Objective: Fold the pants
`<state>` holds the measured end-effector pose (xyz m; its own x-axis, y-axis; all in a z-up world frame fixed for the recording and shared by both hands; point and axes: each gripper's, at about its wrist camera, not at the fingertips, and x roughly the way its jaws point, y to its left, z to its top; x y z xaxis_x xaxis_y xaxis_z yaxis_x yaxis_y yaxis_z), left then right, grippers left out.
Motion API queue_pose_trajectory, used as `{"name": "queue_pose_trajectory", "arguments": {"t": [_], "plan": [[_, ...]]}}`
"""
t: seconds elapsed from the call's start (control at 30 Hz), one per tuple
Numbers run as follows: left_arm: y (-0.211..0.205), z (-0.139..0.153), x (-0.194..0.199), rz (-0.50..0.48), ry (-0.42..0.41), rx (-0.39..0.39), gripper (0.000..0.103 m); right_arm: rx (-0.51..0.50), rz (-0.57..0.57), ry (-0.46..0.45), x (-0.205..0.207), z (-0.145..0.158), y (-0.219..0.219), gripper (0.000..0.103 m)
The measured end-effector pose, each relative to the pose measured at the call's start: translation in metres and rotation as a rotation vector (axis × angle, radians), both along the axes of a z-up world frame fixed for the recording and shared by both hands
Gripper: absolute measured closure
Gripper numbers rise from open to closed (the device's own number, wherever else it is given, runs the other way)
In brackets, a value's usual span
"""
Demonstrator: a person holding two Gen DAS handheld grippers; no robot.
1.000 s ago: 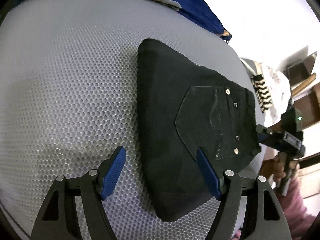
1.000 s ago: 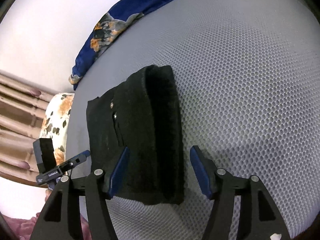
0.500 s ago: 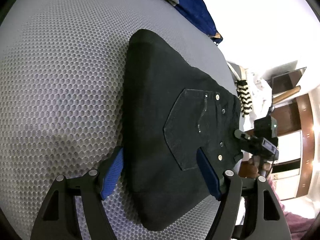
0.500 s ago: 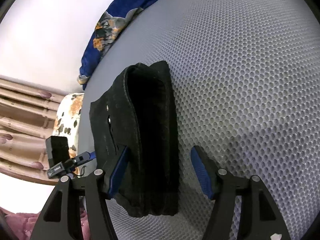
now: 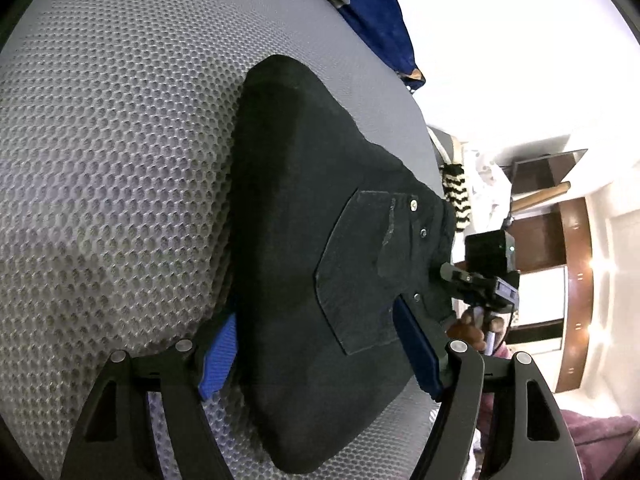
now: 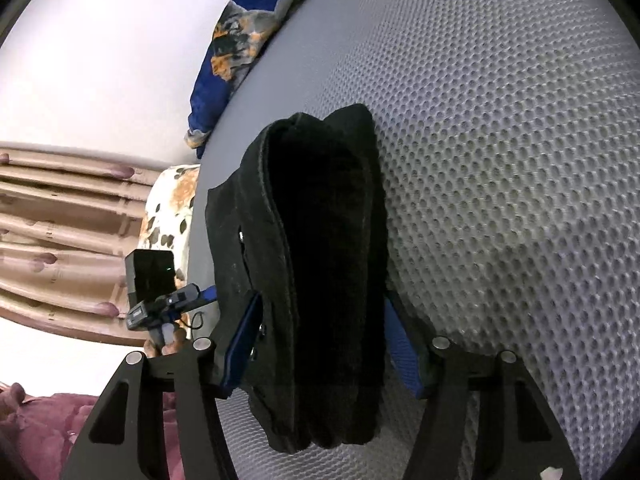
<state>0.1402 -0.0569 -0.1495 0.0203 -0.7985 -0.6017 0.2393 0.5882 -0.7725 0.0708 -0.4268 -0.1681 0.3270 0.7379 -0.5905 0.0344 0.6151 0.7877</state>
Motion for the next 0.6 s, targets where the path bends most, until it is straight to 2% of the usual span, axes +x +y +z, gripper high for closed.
{"name": "queue_pose_trajectory", "arguments": {"t": [0.13, 0.37, 0.53, 0.6], "plan": [[-0.002, -0.001, 0.001, -0.02, 0.0, -0.017, 0.03, 0.032, 0.015, 0.002, 0.008, -0.003, 0.003, 0.045], [-0.004, -0.001, 0.007, -0.032, -0.012, -0.044, 0.03, 0.027, 0.029, -0.021, 0.025, -0.003, 0.015, 0.049], [-0.012, 0.007, -0.004, -0.002, -0.095, 0.04, 0.033, 0.031, -0.009, 0.0, 0.026, -0.006, 0.01, 0.059], [-0.016, 0.01, -0.01, -0.002, -0.141, 0.1, 0.042, 0.026, -0.025, 0.006, 0.025, -0.005, 0.01, 0.059]]}}
